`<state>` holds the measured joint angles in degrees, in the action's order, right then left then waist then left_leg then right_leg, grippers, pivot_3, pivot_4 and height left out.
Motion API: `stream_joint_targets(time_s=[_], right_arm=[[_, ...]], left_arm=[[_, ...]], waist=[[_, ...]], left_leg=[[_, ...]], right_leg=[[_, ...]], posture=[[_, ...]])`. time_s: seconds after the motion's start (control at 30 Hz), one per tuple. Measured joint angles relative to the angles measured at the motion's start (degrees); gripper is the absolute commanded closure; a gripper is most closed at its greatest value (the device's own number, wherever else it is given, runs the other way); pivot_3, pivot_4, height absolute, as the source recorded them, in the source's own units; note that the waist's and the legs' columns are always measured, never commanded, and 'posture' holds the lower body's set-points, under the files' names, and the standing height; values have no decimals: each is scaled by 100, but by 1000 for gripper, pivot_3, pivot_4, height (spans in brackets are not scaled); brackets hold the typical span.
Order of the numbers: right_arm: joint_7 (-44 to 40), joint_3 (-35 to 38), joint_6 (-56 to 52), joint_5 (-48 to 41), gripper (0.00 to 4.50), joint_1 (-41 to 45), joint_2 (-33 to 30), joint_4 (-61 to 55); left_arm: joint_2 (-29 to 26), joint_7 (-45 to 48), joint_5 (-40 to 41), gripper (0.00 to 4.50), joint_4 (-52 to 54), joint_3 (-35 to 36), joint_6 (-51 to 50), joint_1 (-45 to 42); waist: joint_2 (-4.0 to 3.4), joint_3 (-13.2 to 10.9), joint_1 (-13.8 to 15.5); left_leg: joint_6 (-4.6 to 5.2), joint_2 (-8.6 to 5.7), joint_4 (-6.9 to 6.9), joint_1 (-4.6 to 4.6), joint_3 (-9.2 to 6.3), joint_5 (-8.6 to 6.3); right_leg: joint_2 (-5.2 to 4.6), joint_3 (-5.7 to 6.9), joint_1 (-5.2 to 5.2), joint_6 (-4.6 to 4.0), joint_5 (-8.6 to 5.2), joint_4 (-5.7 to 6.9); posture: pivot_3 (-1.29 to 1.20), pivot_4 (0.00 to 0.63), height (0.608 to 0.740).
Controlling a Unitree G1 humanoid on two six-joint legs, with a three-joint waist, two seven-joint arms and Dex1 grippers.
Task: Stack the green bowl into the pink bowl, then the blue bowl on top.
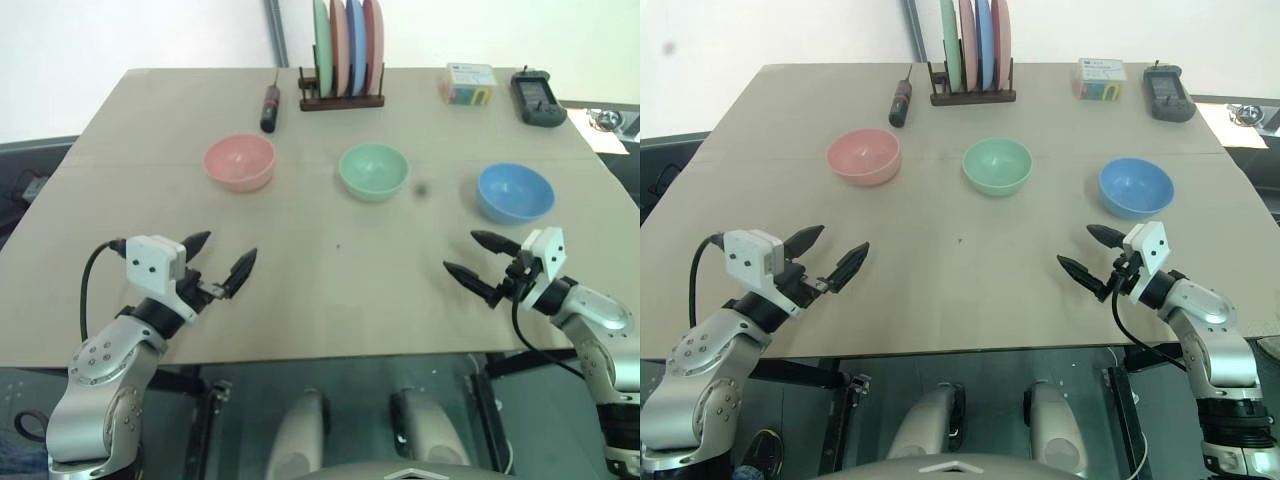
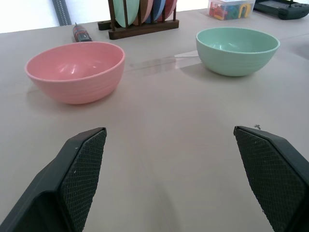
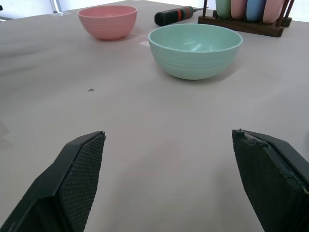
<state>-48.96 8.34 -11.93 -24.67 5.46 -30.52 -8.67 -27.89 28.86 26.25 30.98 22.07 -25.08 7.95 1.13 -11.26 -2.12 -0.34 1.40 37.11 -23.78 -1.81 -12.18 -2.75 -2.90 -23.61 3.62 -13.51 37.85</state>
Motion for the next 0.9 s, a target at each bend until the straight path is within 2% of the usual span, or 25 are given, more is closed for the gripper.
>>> stream_joint_targets(time_s=[0.7,0.9], right_arm=[[64,10,1,-53,77,-126,-30,-38],[61,-6,11,-131,77,-128,24,-255]], left_arm=[[-250,183,-22,0,-252,-37,53,-361],[-712,217,-321,0,-708,-244,-3,-769]], waist=[[0,0,5],[0,0,5]], left_leg=[[0,0,1,0,0,0],[0,1,1,3,-1,0]], right_leg=[[0,0,0,0,1,1],[3,0,0,15,-9,3]], posture=[[0,150,740],[0,150,740]])
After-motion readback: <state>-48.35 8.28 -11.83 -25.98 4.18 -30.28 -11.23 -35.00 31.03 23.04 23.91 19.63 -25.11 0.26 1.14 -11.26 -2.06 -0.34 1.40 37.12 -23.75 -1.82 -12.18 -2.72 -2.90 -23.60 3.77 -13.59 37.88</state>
